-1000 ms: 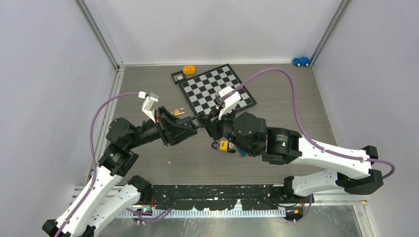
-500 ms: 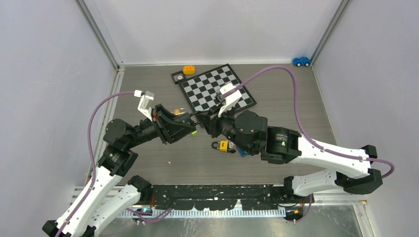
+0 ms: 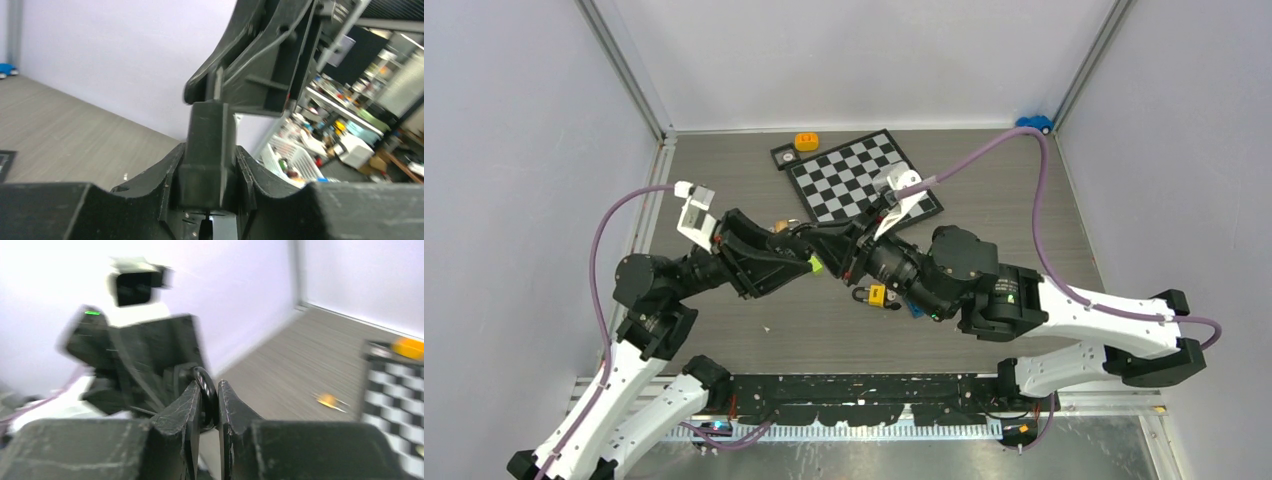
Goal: Lock with the key
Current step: Lock the lock.
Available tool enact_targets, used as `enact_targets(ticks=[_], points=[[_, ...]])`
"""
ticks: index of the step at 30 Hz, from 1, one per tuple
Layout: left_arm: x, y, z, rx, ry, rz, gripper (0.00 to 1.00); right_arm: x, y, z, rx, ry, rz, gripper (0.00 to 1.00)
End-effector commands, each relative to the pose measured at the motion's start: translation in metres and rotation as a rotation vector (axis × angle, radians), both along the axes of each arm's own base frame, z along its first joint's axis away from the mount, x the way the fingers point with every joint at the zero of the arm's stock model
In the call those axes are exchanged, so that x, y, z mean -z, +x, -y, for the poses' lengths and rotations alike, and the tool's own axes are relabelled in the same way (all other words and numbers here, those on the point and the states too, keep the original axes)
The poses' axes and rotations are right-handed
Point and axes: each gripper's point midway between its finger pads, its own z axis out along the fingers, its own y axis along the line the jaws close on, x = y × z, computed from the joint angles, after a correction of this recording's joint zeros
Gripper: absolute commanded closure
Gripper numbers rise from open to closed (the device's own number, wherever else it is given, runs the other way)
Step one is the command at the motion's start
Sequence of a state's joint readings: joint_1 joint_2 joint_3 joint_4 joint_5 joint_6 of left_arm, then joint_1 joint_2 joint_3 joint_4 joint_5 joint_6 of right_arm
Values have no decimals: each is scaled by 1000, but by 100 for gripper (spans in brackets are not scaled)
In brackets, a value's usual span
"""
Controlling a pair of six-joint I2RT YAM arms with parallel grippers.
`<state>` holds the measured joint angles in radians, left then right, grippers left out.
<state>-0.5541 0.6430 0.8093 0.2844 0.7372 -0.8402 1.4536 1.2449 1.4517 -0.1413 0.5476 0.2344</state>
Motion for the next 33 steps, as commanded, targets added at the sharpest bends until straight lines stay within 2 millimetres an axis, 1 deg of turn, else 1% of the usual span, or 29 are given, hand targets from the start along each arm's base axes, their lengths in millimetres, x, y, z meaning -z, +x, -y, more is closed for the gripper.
enact_targets(ticks=[1,3,6,10,12,14,16,17,18,20,22,24,27,33], points=[[23,3,24,101,66,-67,100,102,-234,-103,-1017,-116,-215,100],[22,2,23,95,66,-64,100,102,-225,-102,-964,-130,-209,100],[25,1,21,81,78,-64,100,107,-204,-94,-848,-181,-194,100],[23,-2,17,70,70,-56,100,112,-185,-81,-752,-218,-180,100],[23,-3,16,72,74,-54,100,111,-178,-73,-711,-213,-179,100],[23,-5,15,73,75,-53,96,109,-169,-65,-665,-198,-179,100],[23,-6,13,67,71,-53,88,108,-159,-57,-614,-188,-178,100],[23,-7,12,62,68,-54,83,106,-156,-53,-594,-181,-176,100],[23,-7,11,58,64,-57,73,102,-153,-48,-580,-167,-173,100],[24,-8,10,51,57,-55,59,96,-147,-40,-557,-149,-168,100],[23,-9,9,48,51,-55,50,91,-143,-33,-537,-132,-166,100],[22,-9,8,50,45,-57,43,86,-140,-27,-524,-111,-163,100],[21,-10,8,56,39,-57,38,80,-136,-19,-506,-85,-160,100],[23,-13,11,87,40,-67,38,72,-129,-9,-477,-41,-153,99]])
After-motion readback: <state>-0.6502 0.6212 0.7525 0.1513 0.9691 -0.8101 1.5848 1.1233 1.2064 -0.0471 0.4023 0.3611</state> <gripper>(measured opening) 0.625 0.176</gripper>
